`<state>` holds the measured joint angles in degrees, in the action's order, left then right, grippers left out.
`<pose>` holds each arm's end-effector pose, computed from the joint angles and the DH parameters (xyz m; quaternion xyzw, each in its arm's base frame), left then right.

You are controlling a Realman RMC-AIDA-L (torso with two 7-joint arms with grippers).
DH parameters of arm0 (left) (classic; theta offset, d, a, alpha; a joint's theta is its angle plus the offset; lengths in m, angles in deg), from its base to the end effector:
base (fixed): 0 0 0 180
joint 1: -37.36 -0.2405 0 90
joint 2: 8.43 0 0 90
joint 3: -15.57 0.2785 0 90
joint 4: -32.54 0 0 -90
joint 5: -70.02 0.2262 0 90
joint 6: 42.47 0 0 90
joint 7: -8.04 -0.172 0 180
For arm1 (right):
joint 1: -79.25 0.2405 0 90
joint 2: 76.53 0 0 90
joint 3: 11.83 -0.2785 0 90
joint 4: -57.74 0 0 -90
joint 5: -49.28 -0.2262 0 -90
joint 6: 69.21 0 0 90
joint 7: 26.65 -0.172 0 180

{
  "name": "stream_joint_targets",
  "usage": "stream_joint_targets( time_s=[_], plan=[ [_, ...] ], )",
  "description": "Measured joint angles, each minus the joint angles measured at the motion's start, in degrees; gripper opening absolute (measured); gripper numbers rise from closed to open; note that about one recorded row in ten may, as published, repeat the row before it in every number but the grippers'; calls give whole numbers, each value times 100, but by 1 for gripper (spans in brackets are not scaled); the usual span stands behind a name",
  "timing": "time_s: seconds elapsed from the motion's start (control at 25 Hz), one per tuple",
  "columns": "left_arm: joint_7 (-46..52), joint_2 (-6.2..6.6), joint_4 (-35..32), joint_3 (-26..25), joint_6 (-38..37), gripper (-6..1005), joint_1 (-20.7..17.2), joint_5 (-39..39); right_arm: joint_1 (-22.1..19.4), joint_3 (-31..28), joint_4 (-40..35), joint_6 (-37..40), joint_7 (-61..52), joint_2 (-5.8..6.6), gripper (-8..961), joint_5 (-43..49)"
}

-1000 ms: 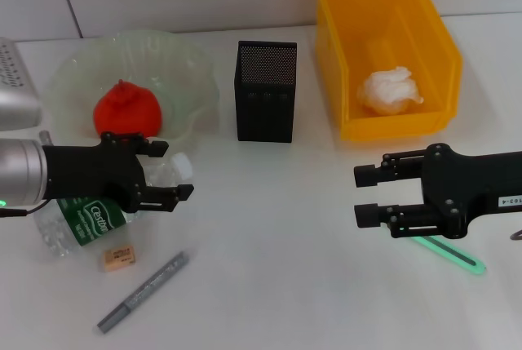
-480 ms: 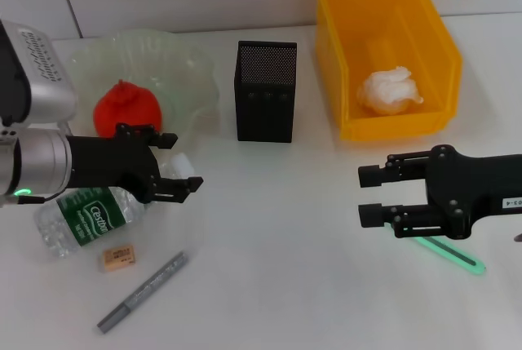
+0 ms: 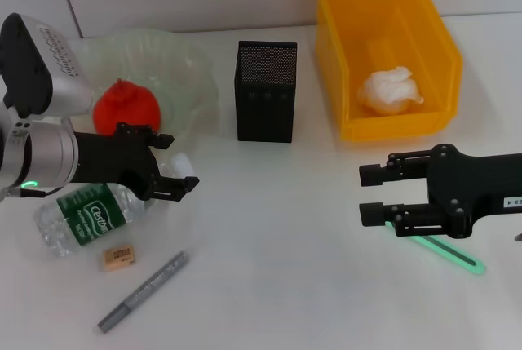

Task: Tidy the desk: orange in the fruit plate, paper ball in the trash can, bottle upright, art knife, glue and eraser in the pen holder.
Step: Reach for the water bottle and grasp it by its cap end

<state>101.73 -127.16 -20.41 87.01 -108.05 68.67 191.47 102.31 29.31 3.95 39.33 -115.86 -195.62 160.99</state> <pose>-0.2495 0.4102 -0.0694 -0.9768 -0.1164 -0.0091 0.1793 0.2634 0.3096 0.0127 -0.9432 0.1984 0.2631 0.0429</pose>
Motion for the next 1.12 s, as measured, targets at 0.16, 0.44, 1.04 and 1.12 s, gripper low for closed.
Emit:
stream_joint_targets(
  time_s=[0.16, 0.44, 1.04, 1.12],
  plan=[
    [84, -2, 6, 6, 11, 809, 50, 89, 4, -2, 0, -5, 0, 0, 605, 0],
    [295, -6, 6, 135, 87, 808, 116, 333, 11, -17, 0, -9, 0, 10, 605, 0],
    [382, -10, -79, 360, 184, 807, 105, 352, -2, -18, 10, -40, 37, 9, 605, -9],
    [393, -10, -109, 413, 179, 807, 87, 338, -4, -18, 15, -47, 38, 9, 605, -9]
  ],
)
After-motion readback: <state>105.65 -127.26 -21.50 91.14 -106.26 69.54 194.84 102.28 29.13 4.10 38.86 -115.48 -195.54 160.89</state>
